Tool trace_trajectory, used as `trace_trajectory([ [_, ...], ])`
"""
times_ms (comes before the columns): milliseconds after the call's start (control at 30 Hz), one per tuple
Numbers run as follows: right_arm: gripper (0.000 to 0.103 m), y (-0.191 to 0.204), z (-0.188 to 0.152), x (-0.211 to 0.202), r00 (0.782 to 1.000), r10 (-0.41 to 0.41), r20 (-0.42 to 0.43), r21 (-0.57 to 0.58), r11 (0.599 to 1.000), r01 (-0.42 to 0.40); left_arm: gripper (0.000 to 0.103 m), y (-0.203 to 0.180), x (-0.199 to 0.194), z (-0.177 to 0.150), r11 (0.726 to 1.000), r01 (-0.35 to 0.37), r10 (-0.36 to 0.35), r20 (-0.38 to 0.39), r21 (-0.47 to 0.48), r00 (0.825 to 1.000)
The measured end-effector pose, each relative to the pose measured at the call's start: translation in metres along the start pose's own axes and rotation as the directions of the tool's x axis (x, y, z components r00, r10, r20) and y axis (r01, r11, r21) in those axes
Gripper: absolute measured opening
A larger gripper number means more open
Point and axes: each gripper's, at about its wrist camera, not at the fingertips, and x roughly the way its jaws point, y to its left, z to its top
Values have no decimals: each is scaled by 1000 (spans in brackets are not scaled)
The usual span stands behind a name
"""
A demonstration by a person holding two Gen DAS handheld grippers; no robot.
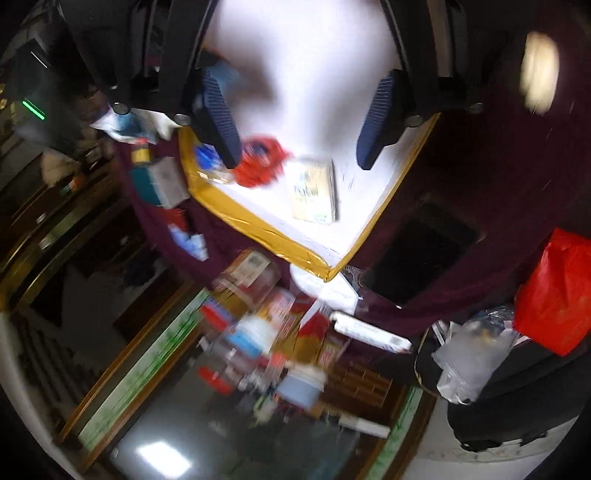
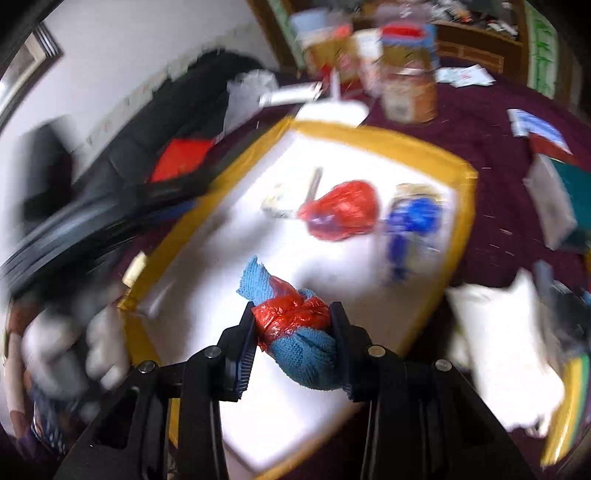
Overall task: Organize soft objects
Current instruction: 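Open both grippers over the tray and withdraw them toward the pile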
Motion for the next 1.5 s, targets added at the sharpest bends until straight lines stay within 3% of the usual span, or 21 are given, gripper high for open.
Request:
trace_trajectory([
  [100,37,9,21,37,994,-69,-80,-33,997,67,75,5,-45,-27,999,37,-37,70,2,997],
  [200,37,5,48,63,980,-176,-89,-27,984,174,76,11,-72,-47,998,61,-60,109,-6,992],
  [267,39,-2,63,75,975,-205,-82,9,978,206,78,11,-79,-54,998,60,-58,122,-10,991],
  [467,56,-13,60,57,990,-138,-7,123,983,138,78,-1,-90,-77,994,94,-100,134,47,986],
  [600,76,1,20,3,983,-136,121,83,988,127,81,-23,-91,-92,989,102,-117,148,102,982],
  [767,76,-6,-59,-55,940,-204,275,97,978,184,81,-63,-84,-116,980,121,-139,111,155,984],
  [933,79,-34,-117,-96,896,-231,380,213,964,159,81,-117,-85,-136,959,140,-167,92,245,982],
  [1000,79,-48,-138,-108,881,-260,395,269,950,160,81,-141,-79,-146,948,153,-175,55,278,983],
  [1133,79,-81,-168,-127,873,-283,398,366,921,132,81,-189,-63,-166,915,184,-186,-27,358,982],
  [1333,81,-108,-215,-183,801,-401,445,438,878,196,81,-249,-42,-185,870,320,-282,-154,374,947],
  [1500,83,-139,-270,-217,736,-495,463,537,817,211,81,-286,-39,-205,828,355,-304,-186,433,935],
])
